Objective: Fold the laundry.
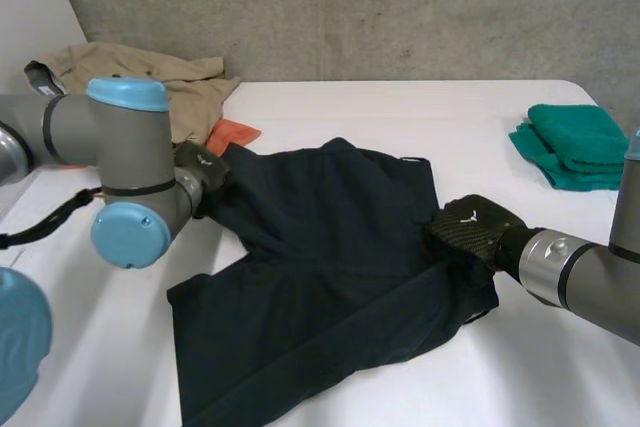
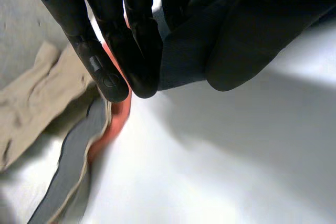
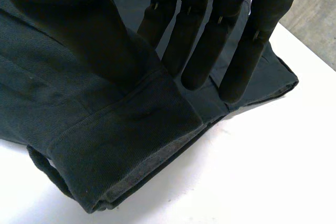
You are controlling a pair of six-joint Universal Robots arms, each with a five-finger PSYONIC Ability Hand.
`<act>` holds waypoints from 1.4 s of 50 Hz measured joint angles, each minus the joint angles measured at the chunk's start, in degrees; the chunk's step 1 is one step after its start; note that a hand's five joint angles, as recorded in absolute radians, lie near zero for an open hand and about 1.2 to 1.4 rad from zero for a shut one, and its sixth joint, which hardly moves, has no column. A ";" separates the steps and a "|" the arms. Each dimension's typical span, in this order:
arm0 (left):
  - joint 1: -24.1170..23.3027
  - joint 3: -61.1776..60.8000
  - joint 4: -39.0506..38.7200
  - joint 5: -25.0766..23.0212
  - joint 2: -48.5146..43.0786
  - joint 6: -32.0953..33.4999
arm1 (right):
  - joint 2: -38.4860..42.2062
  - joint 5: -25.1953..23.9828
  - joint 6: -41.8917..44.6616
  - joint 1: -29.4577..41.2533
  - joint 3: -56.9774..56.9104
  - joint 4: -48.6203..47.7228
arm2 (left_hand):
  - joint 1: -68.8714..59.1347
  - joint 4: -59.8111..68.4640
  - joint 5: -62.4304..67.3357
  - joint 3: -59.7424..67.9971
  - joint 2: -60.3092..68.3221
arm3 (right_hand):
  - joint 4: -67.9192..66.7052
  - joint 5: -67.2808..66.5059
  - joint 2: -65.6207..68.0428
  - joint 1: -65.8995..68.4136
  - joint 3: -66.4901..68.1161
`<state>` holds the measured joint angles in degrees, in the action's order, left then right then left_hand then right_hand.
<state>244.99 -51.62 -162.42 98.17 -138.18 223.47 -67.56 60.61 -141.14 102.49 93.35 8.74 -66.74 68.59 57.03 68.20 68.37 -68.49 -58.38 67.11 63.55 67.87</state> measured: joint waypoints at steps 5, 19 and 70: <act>0.14 -6.39 1.89 4.03 3.50 4.87 | -0.43 0.15 -0.04 0.46 0.25 0.19 | 0.76 -0.87 -0.47 -0.81 -0.80 | 0.00 0.00 0.00 0.00 0.00; 2.03 -10.05 1.98 7.23 10.24 -0.73 | -2.99 0.70 -0.91 1.94 1.60 -0.03 | 45.84 -47.49 -46.08 -46.57 -46.84 | 0.00 0.00 0.00 0.00 0.00; 0.68 -21.98 -5.96 9.59 18.29 -7.14 | -3.31 1.15 -2.67 4.57 1.95 -1.09 | 48.79 -50.10 -48.50 -49.49 -49.64 | 0.00 0.00 0.00 0.68 0.00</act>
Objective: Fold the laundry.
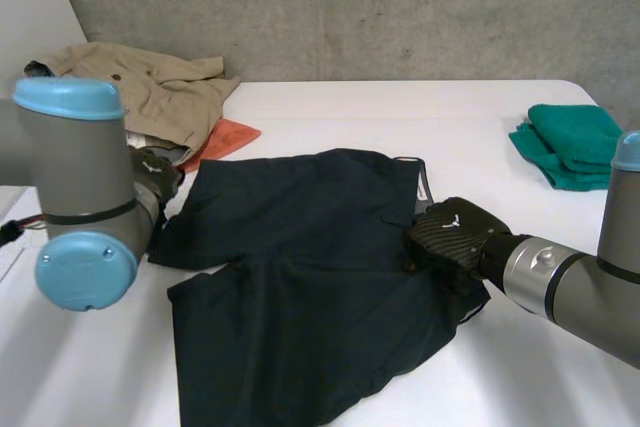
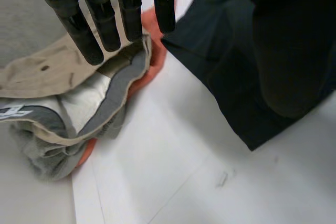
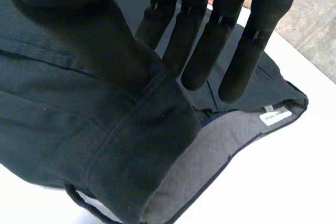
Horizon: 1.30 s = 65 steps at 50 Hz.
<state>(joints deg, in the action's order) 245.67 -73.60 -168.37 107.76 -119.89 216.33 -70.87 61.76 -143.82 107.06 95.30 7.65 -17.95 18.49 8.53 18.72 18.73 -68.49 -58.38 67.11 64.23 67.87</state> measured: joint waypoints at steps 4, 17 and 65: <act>-0.30 -3.04 1.92 -0.85 5.06 -3.91 | 0.73 0.30 -1.03 0.99 -0.96 -0.62 | -2.97 2.35 2.48 2.01 2.03 | 0.00 0.00 0.00 0.00 0.00; -4.38 -18.29 17.33 -7.95 20.58 -18.49 | 5.23 5.31 -8.84 3.09 -6.78 -2.82 | -9.82 9.67 9.66 9.05 8.90 | 0.00 0.00 0.00 0.00 0.00; -19.34 -23.12 26.26 -16.56 16.87 -10.13 | -5.91 0.77 39.06 -9.21 8.72 32.04 | -48.63 50.10 48.77 49.29 49.54 | -0.16 0.00 0.35 0.01 0.27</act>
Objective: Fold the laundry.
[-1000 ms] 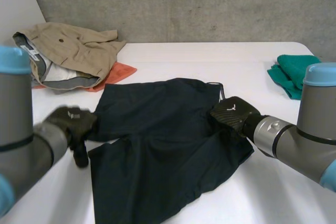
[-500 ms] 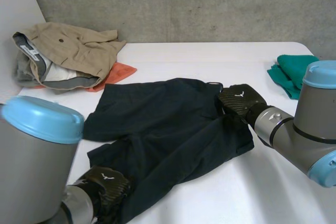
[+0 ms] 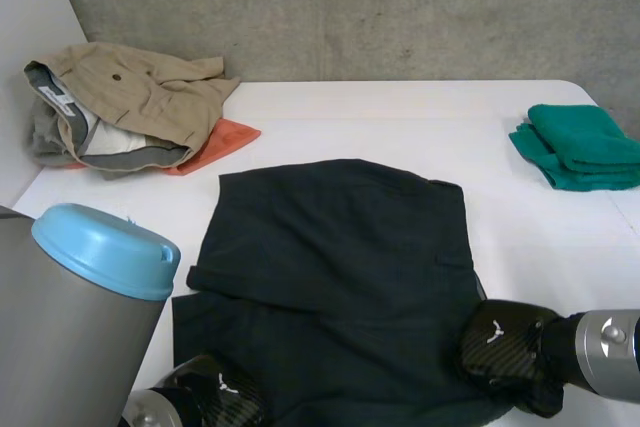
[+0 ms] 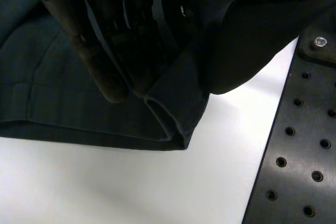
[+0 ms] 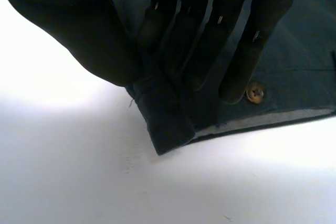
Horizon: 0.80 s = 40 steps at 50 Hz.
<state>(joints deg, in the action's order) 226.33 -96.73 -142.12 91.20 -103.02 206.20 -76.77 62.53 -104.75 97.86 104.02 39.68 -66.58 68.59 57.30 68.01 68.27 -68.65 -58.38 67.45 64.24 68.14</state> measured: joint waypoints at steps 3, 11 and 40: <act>0.48 1.45 0.14 0.80 -0.44 0.27 | 0.80 0.08 -4.59 0.59 -1.69 -3.37 | 0.00 0.01 0.00 0.00 0.00 | 0.00 0.00 0.00 0.00 0.00; 4.87 10.53 -7.10 7.48 -4.28 3.51 | 4.35 0.59 -21.77 3.53 -10.36 -15.32 | 0.00 0.03 0.00 0.04 0.00 | 0.00 0.00 0.00 -0.03 0.00; 14.81 63.96 -28.14 10.66 -43.94 12.38 | 36.65 22.64 -38.91 14.93 -42.28 -70.39 | 45.26 -40.54 -39.43 -40.68 -41.05 | 37.72 37.51 -39.08 -38.04 -37.85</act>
<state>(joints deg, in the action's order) 241.14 -32.77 -170.26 101.86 -146.96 218.58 -40.12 85.18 -143.67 112.78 61.74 -30.71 -21.32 28.05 17.87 27.33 27.22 -30.93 -20.87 28.37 26.19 30.30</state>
